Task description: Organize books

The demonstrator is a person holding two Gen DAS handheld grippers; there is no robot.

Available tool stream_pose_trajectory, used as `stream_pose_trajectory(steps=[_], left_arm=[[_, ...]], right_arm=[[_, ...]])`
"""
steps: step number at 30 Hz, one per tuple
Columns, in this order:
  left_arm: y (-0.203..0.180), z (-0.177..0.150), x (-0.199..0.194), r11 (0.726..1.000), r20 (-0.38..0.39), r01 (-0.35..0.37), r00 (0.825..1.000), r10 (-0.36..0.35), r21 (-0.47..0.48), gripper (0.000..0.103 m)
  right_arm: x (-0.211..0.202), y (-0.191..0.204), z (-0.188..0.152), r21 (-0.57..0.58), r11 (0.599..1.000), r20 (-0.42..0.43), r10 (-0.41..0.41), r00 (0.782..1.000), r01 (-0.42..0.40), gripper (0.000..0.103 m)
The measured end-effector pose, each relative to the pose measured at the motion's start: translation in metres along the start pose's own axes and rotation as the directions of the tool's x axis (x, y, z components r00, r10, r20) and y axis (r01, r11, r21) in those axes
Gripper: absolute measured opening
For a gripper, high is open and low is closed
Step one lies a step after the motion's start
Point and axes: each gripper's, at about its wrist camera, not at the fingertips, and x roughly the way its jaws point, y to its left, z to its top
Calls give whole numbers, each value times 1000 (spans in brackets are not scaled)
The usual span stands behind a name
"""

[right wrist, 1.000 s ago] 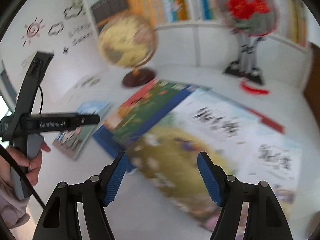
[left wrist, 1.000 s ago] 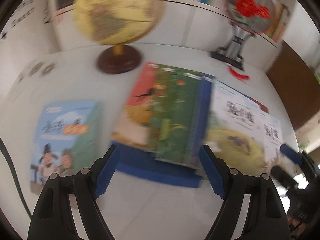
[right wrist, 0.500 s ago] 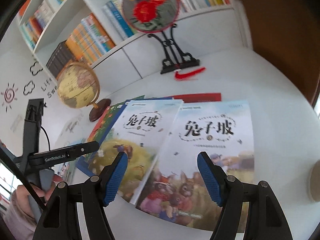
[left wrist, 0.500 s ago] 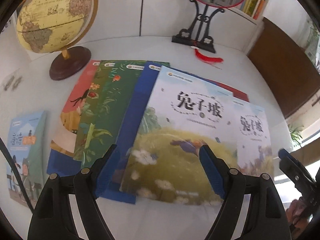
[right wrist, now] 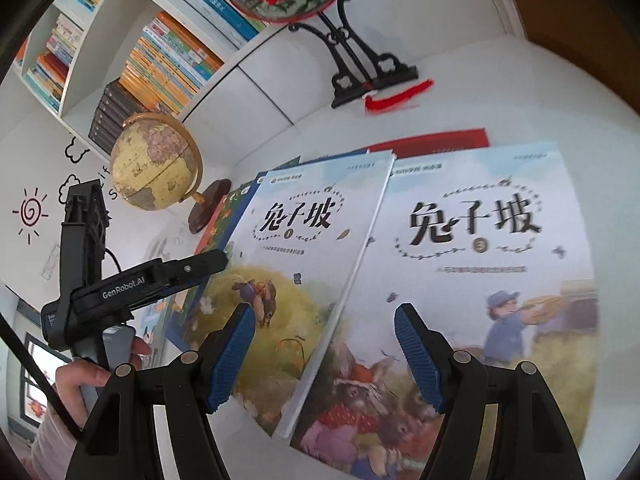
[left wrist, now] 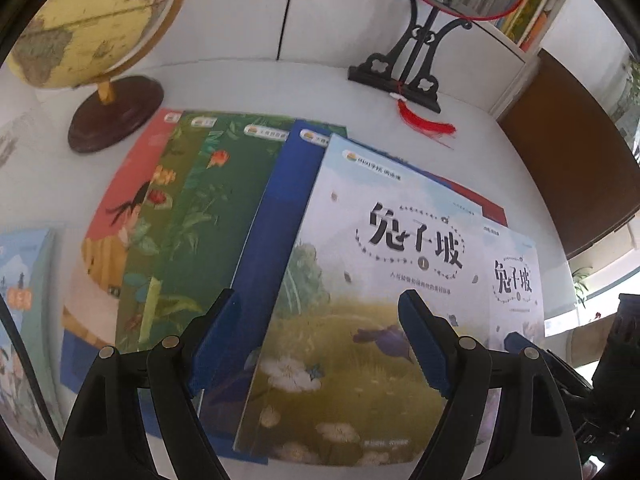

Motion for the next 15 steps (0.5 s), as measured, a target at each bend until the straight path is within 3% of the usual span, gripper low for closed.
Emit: stream_pose_trajectory(steps=[5, 9, 15], left_arm=[[-3, 5, 6, 998, -5, 34, 999, -34, 45, 80], [-6, 3, 9, 994, 9, 66, 998, -67, 91, 90], [-15, 0, 11, 988, 18, 18, 1000, -21, 157, 91]], right_arm=[[12, 3, 5, -19, 1000, -1, 12, 1000, -12, 71], [17, -5, 9, 50, 994, 20, 93, 995, -94, 75], [23, -12, 9, 136, 973, 60, 177, 982, -184, 75]])
